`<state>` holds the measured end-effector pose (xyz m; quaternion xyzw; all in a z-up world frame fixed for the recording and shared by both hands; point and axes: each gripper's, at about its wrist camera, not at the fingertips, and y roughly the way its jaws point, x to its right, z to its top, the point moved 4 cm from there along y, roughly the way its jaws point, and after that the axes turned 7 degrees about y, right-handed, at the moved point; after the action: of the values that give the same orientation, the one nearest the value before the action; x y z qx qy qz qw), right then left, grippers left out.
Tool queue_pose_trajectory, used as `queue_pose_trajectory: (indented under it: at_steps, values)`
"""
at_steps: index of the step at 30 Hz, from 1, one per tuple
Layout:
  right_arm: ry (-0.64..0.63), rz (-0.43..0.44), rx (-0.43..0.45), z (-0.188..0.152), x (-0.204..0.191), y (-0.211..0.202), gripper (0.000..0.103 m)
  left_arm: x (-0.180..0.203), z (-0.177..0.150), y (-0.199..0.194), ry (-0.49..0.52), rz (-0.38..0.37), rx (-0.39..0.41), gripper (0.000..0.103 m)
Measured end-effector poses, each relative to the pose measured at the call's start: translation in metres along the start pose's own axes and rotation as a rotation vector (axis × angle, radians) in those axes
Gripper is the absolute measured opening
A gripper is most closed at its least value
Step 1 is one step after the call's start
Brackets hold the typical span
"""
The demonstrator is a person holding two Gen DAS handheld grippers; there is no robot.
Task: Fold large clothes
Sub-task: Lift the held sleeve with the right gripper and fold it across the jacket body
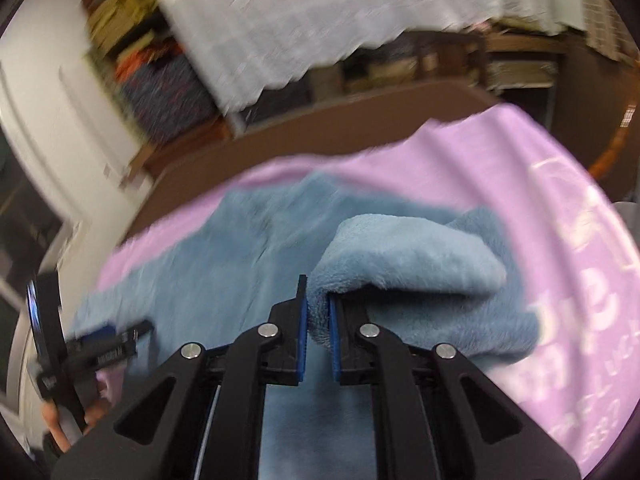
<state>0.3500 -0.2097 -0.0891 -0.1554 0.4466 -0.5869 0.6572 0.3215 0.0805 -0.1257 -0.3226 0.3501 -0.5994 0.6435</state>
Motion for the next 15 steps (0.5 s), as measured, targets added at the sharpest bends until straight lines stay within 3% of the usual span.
queue_pose_trajectory:
  at_steps: [4,6,8,9,12,15]
  values:
    - [-0.069,-0.027,-0.176,-0.033,-0.006,0.034,0.022,0.002,0.0,0.002,0.011,-0.003,-0.004,0.1]
    - [-0.129,-0.018,-0.159,-0.039,-0.009,0.024,0.026,0.004,0.0,0.002,0.021,0.0,-0.001,0.1]
    - [-0.139,0.039,-0.165,-0.045,-0.011,0.007,0.046,0.007,0.0,-0.001,0.038,0.011,0.014,0.1]
    - [-0.143,0.058,-0.158,-0.047,-0.012,-0.001,0.05,0.009,0.0,-0.003,0.047,0.018,0.025,0.1]
    - [-0.178,0.056,-0.056,-0.051,-0.001,-0.042,0.052,0.02,-0.001,-0.013,0.096,0.05,0.073,0.1]
    - [-0.115,0.014,0.034,-0.039,0.028,-0.063,0.051,0.04,-0.004,-0.029,0.172,0.052,0.134,0.1]
